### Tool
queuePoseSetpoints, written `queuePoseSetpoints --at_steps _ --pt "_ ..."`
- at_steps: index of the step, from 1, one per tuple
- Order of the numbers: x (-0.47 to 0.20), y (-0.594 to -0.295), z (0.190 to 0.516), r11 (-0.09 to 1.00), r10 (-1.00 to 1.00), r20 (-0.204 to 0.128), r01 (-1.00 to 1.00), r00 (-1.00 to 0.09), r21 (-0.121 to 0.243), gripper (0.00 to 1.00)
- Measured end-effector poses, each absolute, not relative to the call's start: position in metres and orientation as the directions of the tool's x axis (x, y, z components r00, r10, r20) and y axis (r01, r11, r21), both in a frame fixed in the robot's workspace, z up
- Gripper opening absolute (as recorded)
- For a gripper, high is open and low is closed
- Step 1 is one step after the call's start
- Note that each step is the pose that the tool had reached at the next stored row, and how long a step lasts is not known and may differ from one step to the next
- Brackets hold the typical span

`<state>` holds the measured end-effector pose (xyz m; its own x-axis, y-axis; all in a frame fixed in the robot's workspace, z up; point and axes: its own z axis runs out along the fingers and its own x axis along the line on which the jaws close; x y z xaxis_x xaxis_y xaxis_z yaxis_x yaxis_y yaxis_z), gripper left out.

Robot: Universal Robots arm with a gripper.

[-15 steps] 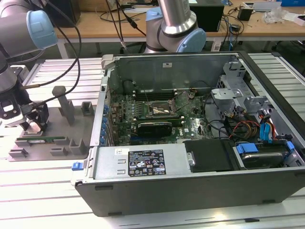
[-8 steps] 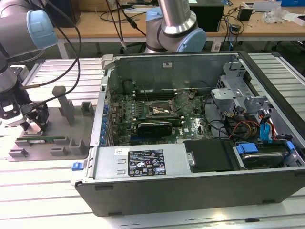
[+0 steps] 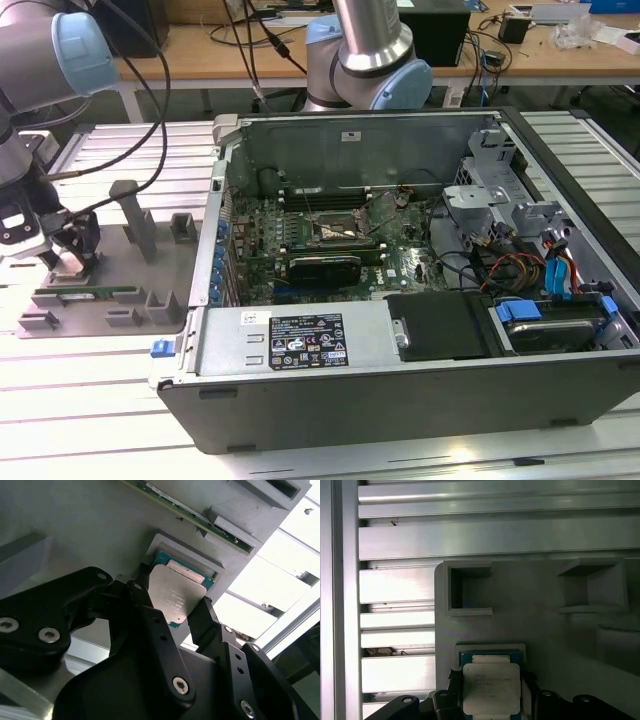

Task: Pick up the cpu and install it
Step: 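Pick up the cpu and move it towards the insertion slot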

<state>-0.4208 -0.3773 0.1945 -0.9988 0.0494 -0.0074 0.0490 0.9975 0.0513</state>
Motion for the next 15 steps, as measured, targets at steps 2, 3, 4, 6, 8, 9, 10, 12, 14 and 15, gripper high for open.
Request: queuePoseSetpoints --at_steps 2,3,4,6,8,9,10,12,14,15 --pt "-0.4208 -0.3768 0.1935 0.997 0.049 -0.007 0.049 -0.999 0.051 0.55" --pt "-0.4209 -0.3766 0.193 0.997 0.049 -0.007 0.049 -0.999 0.051 0.55" --pt "-0.4209 -0.3763 0.1924 0.997 0.049 -0.008 0.049 -0.999 0.051 0.55" --pt "-0.4208 -0.376 0.1912 0.998 0.049 -0.008 0.048 -0.999 0.051 0.55" --pt "-0.4209 -0.3757 0.1901 0.998 0.048 -0.007 0.048 -0.999 0.051 0.55" --pt "-0.4209 -0.3757 0.19 0.998 0.048 -0.007 0.048 -0.999 0.051 0.55" --pt "-0.4209 -0.3757 0.1899 0.998 0.048 -0.007 0.048 -0.999 0.051 0.55" --pt "-0.4208 -0.3757 0.1888 0.998 0.048 -0.008 0.048 -0.999 0.051 0.55" --pt "-0.4209 -0.3757 0.1884 0.998 0.048 -0.007 0.048 -0.999 0.051 0.55" --pt "-0.4209 -0.3757 0.1883 0.998 0.048 -0.007 0.048 -0.999 0.051 0.55"
